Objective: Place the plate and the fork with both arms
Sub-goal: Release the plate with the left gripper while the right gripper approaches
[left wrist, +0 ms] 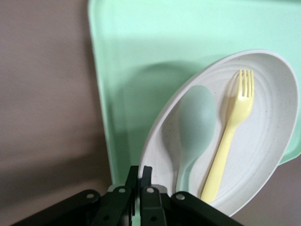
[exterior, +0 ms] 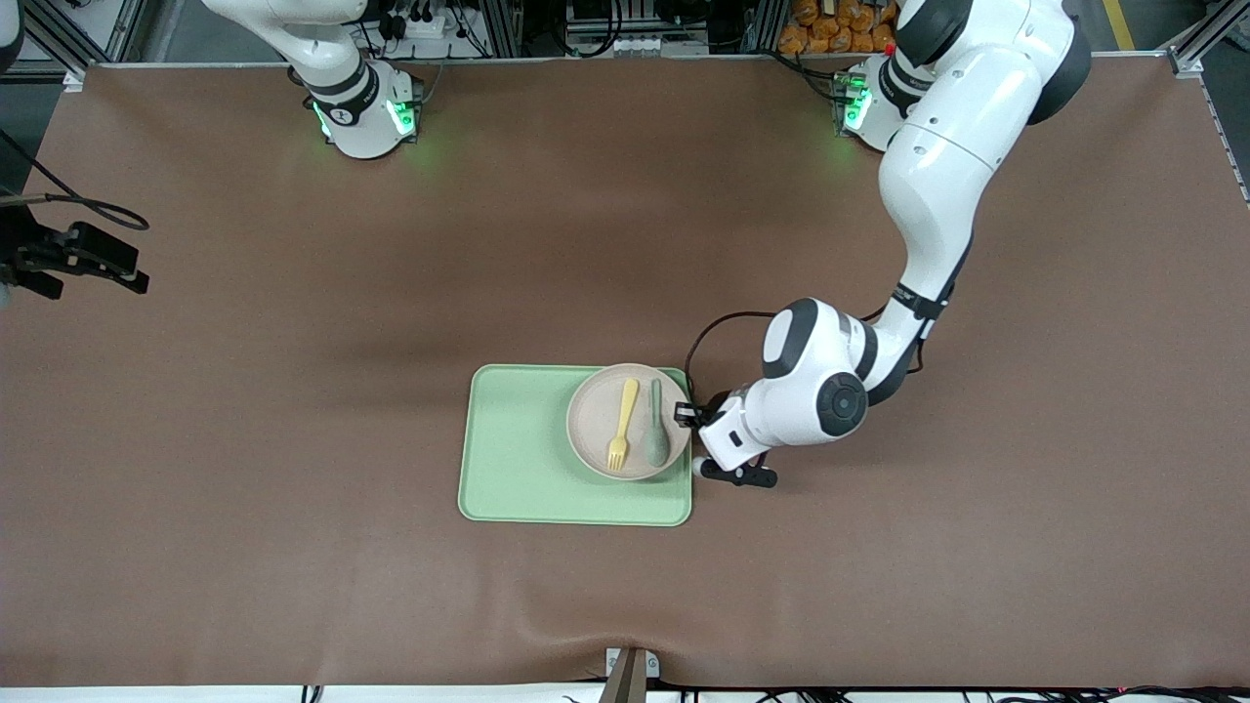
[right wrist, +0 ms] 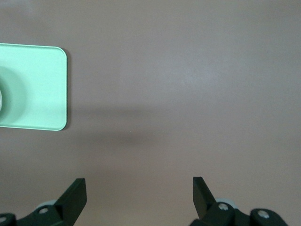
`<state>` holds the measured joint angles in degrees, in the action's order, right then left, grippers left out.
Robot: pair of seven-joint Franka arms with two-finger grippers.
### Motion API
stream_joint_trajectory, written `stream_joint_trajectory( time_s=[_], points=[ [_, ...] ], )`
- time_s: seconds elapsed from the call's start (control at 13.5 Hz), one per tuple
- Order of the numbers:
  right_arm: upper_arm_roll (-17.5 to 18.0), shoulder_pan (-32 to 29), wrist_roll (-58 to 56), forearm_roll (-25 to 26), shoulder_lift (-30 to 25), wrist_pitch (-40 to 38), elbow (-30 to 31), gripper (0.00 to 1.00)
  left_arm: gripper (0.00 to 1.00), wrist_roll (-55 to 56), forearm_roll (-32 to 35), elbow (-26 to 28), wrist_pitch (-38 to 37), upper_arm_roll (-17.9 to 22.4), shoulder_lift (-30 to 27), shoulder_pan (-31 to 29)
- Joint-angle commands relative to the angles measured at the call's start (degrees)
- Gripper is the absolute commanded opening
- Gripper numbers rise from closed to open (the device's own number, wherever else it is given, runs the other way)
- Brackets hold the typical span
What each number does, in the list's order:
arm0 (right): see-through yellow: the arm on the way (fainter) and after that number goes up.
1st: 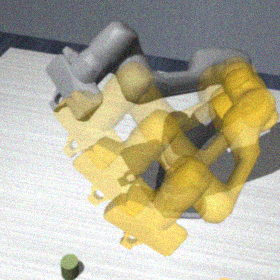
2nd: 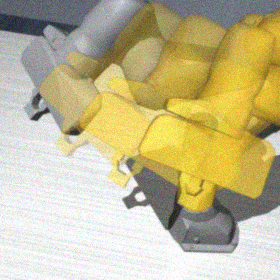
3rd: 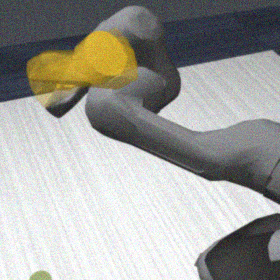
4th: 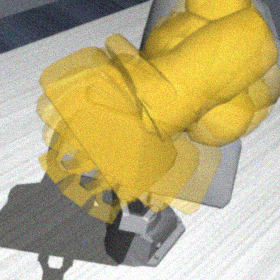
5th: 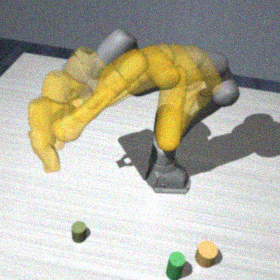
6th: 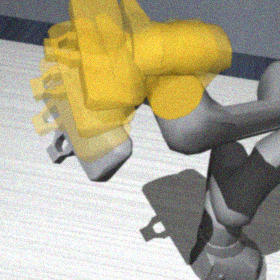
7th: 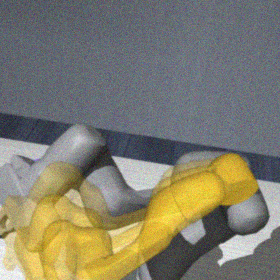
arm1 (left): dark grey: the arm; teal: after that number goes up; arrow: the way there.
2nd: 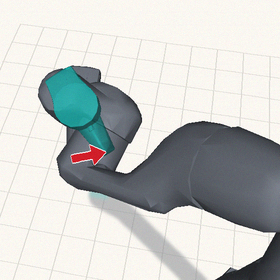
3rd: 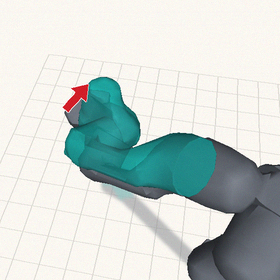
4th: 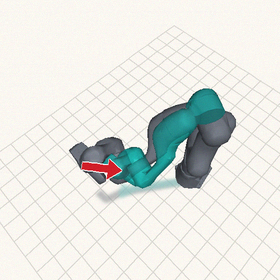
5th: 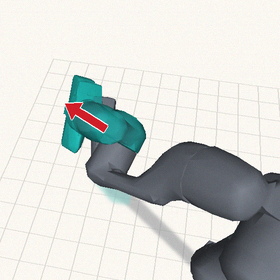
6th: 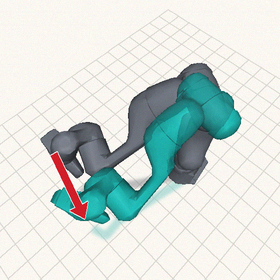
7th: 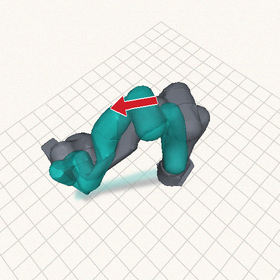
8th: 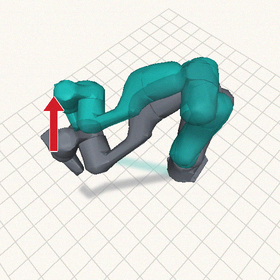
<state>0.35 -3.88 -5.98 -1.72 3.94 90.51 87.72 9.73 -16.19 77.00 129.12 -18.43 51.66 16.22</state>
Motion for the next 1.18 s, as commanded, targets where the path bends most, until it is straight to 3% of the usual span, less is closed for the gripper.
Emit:
stream_joint_trajectory(
  time_s=[0.0, 0.89, 0.96, 1.04, 1.11],
  points=[
    [0.4, -1.1, -0.5, -1.2, 2.0, -0.2, -0.9, 1.0, 0.0, 0.5, -1.2, -2.1, -0.1, 0.5, 1.4, 1.4],
    [0.7, 0.0, 0.1, -2.0, 8.4, 5.3, -1.0, 1.0, 0.0, -1.6, -1.2, -3.4, 5.4, 1.0, 5.1, 1.3],
    [0.8, 1.1, 0.2, -1.9, 9.1, 6.5, -1.0, 1.0, 0.55, -0.5, -1.2, -3.4, 5.4, 1.0, 4.9, 1.3],
    [0.8, 2.6, 0.3, -1.8, 9.7, 8.4, -1.0, 1.0, 1.0, -1.1, -1.1, -3.0, 5.4, 1.0, 4.6, 1.3],
    [0.8, 4.0, 0.4, -1.7, 10.5, 10.5, -1.0, 1.0, 1.0, -0.4, -1.0, -3.0, 5.4, 1.0, 4.2, 1.3]
  ],
)
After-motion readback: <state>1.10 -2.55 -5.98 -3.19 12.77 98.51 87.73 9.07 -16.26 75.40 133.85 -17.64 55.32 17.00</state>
